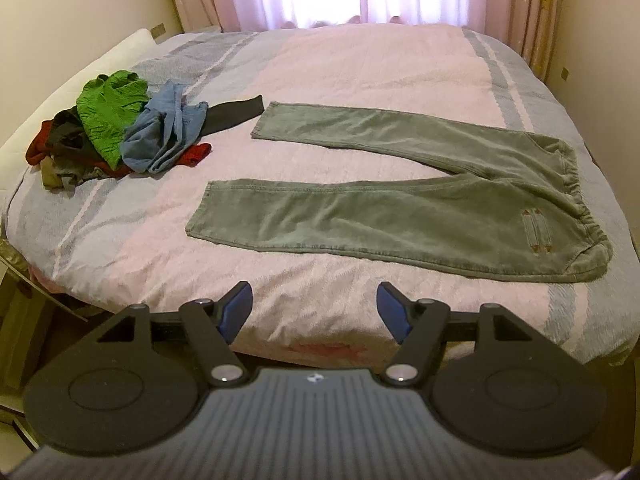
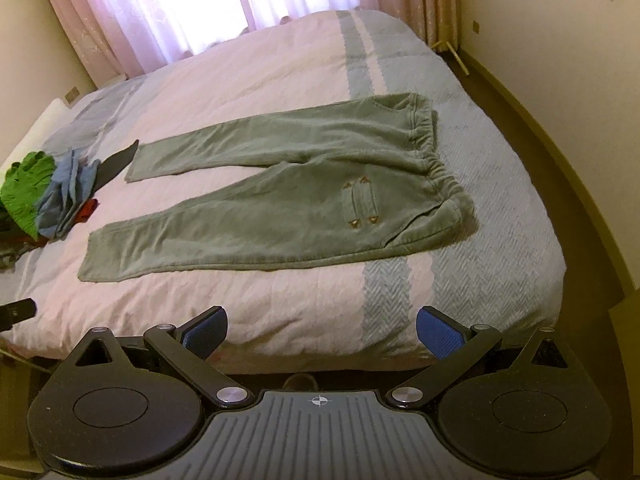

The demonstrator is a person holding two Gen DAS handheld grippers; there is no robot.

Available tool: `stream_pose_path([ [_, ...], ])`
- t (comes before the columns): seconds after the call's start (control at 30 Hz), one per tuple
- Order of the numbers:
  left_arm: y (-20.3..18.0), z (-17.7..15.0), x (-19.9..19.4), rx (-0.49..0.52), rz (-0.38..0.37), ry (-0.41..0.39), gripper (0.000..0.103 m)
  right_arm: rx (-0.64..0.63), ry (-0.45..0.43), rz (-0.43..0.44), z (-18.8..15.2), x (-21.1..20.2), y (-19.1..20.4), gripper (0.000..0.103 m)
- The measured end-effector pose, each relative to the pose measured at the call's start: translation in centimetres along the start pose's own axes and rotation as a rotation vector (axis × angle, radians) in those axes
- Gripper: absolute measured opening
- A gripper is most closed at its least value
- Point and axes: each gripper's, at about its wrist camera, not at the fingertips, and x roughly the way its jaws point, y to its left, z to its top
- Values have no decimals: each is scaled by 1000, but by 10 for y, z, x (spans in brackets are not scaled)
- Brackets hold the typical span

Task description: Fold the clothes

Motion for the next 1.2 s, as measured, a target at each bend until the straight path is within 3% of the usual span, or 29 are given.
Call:
stream_pose_path([
  [0.8,-30,-13,-3,38,-32,35,65,10,23,-37,-4,-4,-11,103],
  [1.2,-41,1,14,65,-60,46,65,-20,24,-112,18,8,-3,103],
])
